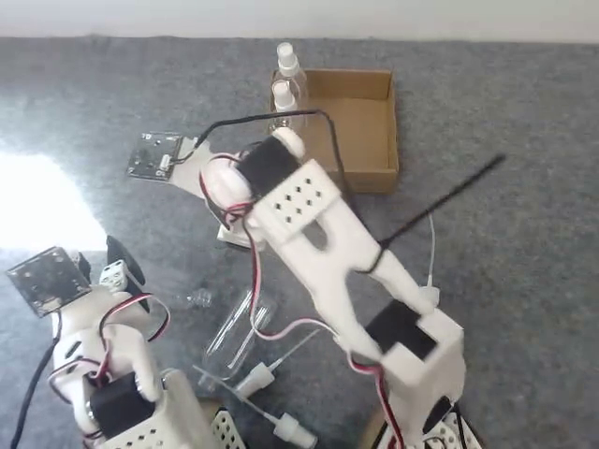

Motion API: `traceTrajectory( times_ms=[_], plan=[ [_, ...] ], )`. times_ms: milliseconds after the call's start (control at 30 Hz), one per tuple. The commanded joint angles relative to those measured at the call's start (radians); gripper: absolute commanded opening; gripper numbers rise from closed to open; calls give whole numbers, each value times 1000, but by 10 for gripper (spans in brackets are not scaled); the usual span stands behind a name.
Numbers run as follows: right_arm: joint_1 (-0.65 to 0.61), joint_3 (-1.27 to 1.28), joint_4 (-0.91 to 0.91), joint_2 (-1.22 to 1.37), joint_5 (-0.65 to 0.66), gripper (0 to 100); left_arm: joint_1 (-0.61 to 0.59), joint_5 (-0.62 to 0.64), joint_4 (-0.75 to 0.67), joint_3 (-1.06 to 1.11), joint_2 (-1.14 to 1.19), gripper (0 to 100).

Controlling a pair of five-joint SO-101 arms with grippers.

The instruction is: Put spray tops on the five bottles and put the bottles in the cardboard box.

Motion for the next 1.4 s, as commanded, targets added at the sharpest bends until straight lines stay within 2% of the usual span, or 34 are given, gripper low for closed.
traceTrajectory(
  times_ms=[0, 333, 633, 867, 1100, 1367],
  plan=[
    [-7, 61, 44, -220, -81, 9, -3, 0, -20, -10, -12, 138],
    [2, 295, 42, -530, -181, 9, 0, 0, -18, -10, -12, 139],
    [200, 459, 38, -757, -255, 9, 8, -6, -21, -64, -12, 141],
    [394, 649, -27, -929, -301, 9, 224, -124, 38, -108, -6, 138],
    [530, 896, -186, -1106, -304, 10, 358, -222, 77, -148, -5, 137],
    [647, 1120, -418, -1168, -440, 10, 494, -336, 180, -236, -5, 137]
  ],
)
